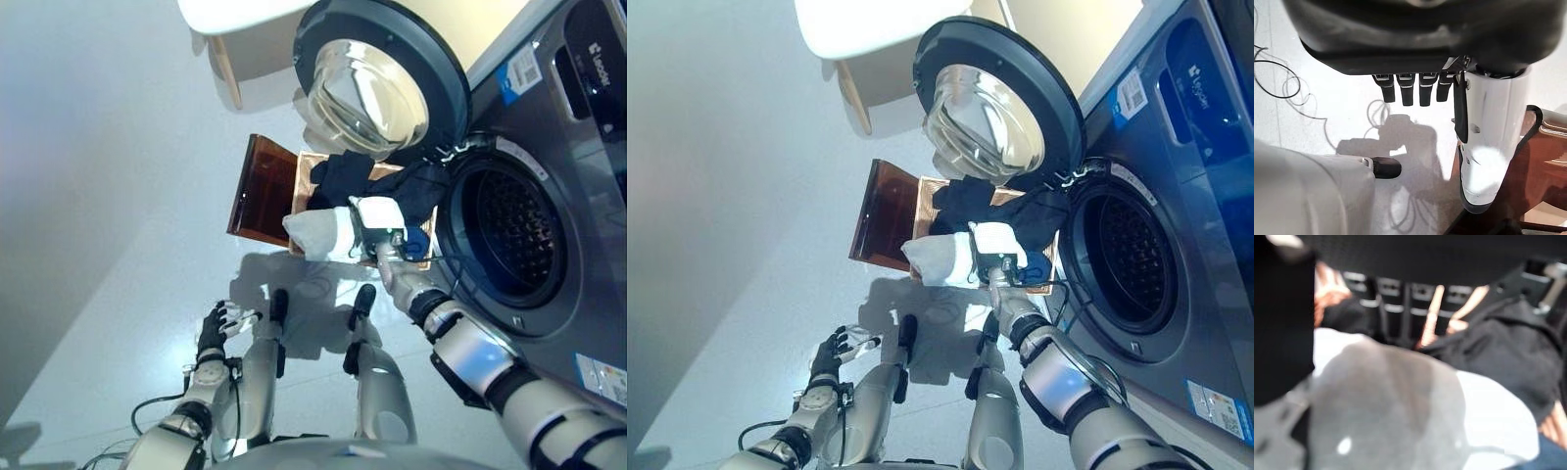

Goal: Pick up the clothes and place them into the washing machine

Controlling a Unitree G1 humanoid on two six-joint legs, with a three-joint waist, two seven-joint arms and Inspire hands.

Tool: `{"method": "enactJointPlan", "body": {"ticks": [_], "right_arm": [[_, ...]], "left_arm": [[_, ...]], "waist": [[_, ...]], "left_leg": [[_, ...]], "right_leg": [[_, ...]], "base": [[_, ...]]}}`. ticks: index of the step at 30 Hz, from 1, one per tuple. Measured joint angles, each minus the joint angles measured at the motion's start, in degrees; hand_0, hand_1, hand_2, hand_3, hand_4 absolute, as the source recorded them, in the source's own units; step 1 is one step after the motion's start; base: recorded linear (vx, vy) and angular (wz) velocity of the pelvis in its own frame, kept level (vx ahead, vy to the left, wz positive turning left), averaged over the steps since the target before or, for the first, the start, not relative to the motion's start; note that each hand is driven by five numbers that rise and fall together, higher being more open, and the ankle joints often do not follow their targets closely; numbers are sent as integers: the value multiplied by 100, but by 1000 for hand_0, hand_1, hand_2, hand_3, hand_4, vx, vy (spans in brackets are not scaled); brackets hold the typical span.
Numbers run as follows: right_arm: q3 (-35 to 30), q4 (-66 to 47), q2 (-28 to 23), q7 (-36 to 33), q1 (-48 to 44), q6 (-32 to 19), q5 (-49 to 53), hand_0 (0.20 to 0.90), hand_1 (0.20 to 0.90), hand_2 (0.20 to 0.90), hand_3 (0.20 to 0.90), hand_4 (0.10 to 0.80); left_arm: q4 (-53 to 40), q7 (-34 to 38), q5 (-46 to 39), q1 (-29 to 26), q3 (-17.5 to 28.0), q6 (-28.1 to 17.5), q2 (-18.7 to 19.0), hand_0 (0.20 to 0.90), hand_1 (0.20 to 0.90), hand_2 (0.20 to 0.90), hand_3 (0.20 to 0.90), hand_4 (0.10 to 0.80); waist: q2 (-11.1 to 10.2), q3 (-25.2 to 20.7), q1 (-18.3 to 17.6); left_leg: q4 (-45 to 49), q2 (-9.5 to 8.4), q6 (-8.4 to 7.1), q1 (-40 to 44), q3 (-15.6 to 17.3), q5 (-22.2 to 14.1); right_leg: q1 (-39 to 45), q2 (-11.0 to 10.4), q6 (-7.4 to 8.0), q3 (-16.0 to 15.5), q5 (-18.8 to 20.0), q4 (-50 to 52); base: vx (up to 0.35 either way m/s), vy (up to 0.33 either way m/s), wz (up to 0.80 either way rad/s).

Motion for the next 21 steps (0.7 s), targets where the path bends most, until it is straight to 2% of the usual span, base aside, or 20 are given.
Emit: {"method": "enactJointPlan", "body": {"ticks": [7, 16, 21], "right_arm": [[-173, 174, -204, -71, -56, -5, 149, 900, 900, 900, 900, 800], [-207, 350, -213, -48, -243, -5, 326, 900, 900, 900, 900, 800], [-209, 384, -246, -43, -485, -3, 492, 900, 900, 900, 900, 800]], "left_arm": [[-592, -63, -342, -7, -225, -146, -12, 900, 900, 900, 900, 800], [-616, -129, -486, -18, -224, -180, -40, 900, 900, 900, 900, 800], [-997, -130, -596, -43, -233, -213, -22, 900, 900, 900, 900, 800]], "waist": [[144, 134, 91], [144, 212, 93], [141, 354, 93]], "left_leg": [[197, -43, 1, -327, -35, 3], [282, -68, 9, -448, -40, 3], [372, -72, 9, -649, -45, 16]], "right_leg": [[-264, -31, -12, -3, 17, 98], [-383, -69, -11, 3, 15, 189], [-548, -76, -20, 5, 27, 230]], "base": [[-29, 4, 2], [-11, 0, 0], [-36, -5, 6]]}}
